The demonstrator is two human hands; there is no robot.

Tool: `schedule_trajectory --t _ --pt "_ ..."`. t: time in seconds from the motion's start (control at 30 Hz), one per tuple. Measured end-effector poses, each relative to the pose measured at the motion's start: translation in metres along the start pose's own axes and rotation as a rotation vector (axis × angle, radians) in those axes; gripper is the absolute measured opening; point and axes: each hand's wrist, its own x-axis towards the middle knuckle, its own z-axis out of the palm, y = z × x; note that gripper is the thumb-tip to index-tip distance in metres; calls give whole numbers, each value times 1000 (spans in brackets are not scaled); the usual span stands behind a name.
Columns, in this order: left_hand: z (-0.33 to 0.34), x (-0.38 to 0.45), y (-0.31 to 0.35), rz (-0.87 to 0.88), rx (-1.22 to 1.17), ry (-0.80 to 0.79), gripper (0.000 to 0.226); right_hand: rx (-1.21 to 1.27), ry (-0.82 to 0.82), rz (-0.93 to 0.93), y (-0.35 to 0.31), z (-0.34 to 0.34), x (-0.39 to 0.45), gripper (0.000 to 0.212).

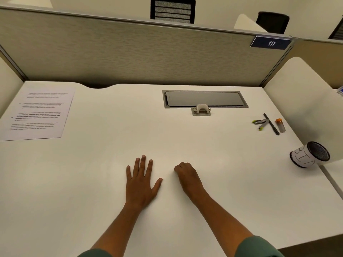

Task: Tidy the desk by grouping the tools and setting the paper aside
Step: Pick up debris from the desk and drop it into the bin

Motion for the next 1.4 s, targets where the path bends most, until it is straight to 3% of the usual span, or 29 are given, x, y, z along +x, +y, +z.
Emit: schedule_trajectory --t 0.2,0.4,0.5,0.63,0.7,0.83,1.0,1.23,1.4 --pt "1 0 -1 4 -9 8 78 25 48 45 -2 3 4 37" --pt "-2 1 -1 -6 -24 -34 78 220 42 149 0 8 10 12" --pt "-7 3 -2 -16 -47 -68 79 568 124 363 3 -1 9 12" --pt "-17 10 -2 -26 -74 -64 86 1167 175 825 14 -13 2 12" --pt "-21 13 1 -27 -79 -61 87 1526 196 920 23 -20 -2 13" --pt "-23 21 10 -29 -114 -30 86 2124 243 955 35 -46 -8 17" --pt "-27 43 42 60 -136 -3 82 2440 242 944 59 -70 -9 24" --pt "-33 83 126 211 -117 -7 78 2600 363 822 112 -113 -12 19" --pt "-30 107 194 308 -100 -17 80 2605 508 764 173 -138 -24 29"
